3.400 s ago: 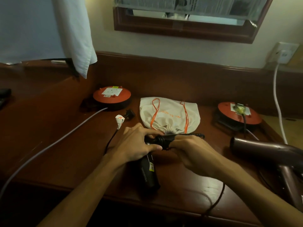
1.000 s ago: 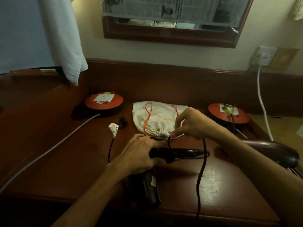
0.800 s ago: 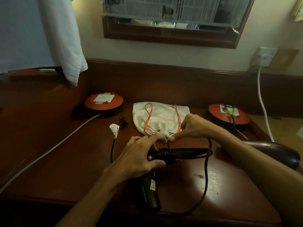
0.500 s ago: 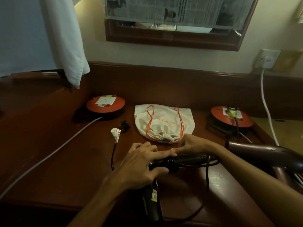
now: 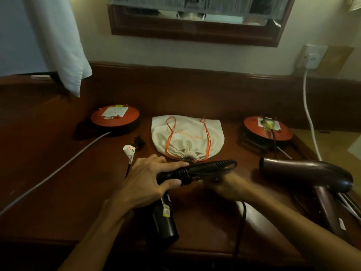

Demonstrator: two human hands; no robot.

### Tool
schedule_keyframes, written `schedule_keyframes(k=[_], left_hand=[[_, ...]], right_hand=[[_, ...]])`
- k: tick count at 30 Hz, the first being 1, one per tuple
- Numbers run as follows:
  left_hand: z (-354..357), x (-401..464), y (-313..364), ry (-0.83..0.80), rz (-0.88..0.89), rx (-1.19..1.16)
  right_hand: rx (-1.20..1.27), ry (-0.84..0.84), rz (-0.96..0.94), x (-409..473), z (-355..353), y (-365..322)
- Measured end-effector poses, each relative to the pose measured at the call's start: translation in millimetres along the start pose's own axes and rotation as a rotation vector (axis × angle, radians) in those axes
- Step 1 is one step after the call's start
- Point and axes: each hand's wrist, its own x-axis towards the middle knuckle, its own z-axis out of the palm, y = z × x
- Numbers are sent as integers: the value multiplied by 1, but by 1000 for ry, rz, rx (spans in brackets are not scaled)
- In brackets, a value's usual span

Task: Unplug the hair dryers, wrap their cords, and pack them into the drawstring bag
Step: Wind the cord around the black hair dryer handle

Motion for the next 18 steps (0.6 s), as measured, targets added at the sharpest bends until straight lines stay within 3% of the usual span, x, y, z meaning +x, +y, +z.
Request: schedule_keyframes(k=[4, 10, 14, 18], left_hand=[[-1, 0, -3, -8, -49, -40], [-6, 10, 1, -81, -110, -30], [-7, 10, 2, -133, -114, 37], [-1, 15, 10, -204, -96, 238]], right_hand=[[-106, -45, -176, -12, 21, -23], [-178, -34, -275, -21, 12, -44], [-228, -43, -259, -24, 0, -52], [-295, -118, -119, -20, -10, -64]])
